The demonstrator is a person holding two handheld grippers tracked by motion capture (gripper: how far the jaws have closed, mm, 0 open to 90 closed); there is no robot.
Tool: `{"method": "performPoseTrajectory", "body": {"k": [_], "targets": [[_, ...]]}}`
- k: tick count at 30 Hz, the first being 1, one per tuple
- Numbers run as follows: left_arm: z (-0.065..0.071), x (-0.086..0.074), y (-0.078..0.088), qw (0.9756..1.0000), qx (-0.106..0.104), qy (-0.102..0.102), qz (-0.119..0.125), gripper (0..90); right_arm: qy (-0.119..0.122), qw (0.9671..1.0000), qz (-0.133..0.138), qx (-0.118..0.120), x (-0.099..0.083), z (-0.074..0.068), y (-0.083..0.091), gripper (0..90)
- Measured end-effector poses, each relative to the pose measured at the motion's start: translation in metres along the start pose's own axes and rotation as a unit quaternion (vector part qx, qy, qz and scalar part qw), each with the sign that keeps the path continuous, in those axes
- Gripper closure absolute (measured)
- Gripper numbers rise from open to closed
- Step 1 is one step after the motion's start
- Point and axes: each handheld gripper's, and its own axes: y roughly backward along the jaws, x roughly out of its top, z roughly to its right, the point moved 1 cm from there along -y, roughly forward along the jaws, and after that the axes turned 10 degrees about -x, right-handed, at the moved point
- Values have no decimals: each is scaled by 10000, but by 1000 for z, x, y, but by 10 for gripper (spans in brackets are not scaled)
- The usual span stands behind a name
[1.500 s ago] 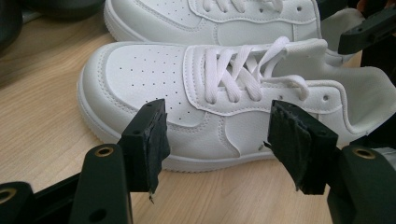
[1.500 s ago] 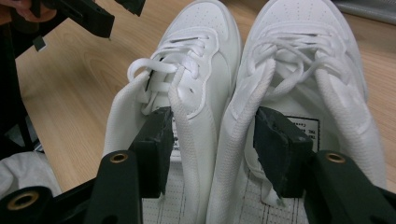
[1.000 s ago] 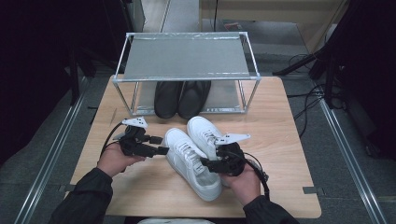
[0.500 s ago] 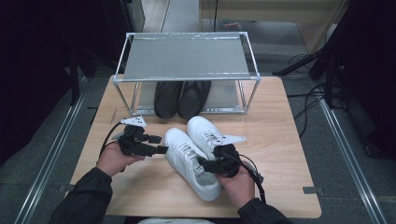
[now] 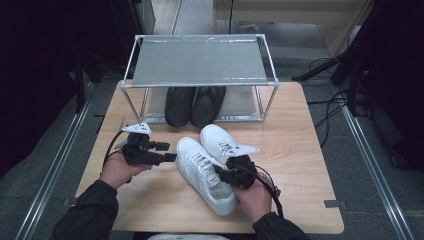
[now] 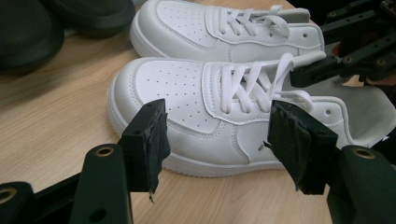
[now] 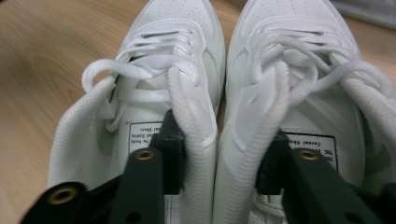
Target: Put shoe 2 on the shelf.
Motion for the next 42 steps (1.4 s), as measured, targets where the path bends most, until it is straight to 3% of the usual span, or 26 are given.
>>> {"method": "performPoseTrajectory", "body": {"k": [2, 6, 12, 13, 15, 16, 21, 22, 29, 32, 33, 36, 41, 42], "targets": [[-1, 0, 1, 10000, 6, 41, 32, 383, -136, 9998, -35, 121, 1, 4, 0, 708], [-3, -1, 3, 10000, 74, 17, 5, 383, -144, 9995, -90, 251, 3, 7, 1, 752], [-1, 1, 9, 9998, 108, -45, 136, 383, -1, 9988, -265, 409, 9, 17, 3, 770], [-1, 0, 12, 9997, 138, -61, 193, 384, 186, 9980, -334, 500, 13, 22, 5, 772], [-2, 0, 13, 9996, 164, -55, 220, 384, 224, 9978, -360, 514, 14, 23, 7, 773], [-3, -1, 17, 9995, 194, -19, 265, 384, 430, 9966, -403, 576, 17, 26, 11, 775], [-5, -7, 26, 9990, 296, 66, 338, 386, 575, 9942, -391, 826, 23, 32, 16, 779], [-5, -10, 31, 9987, 297, 95, 392, 389, 671, 9917, -392, 1022, 29, 34, 17, 778], [-1, -22, 49, 9972, 531, 157, 503, 387, 917, 9839, -451, 1465, 47, 35, 12, 776], [-2, -27, 56, 9963, 641, 190, 540, 392, 1250, 9762, -533, 1692, 58, 36, 7, 775], [-3, -30, 60, 9955, 748, 198, 556, 392, 1250, 9762, -533, 1692, 58, 36, 7, 775], [-7, -40, 69, 9935, 930, 306, 580, 401, 1564, 9675, -634, 1884, 80, 35, 2, 777], [-9, -51, 81, 9909, 1112, 437, 625, 406, 1563, 9615, -507, 2205, 105, 32, 5, 777], [-9, -51, 81, 9909, 1112, 437, 625, 406, 1563, 9615, -507, 2205, 105, 32, 5, 777]]}}
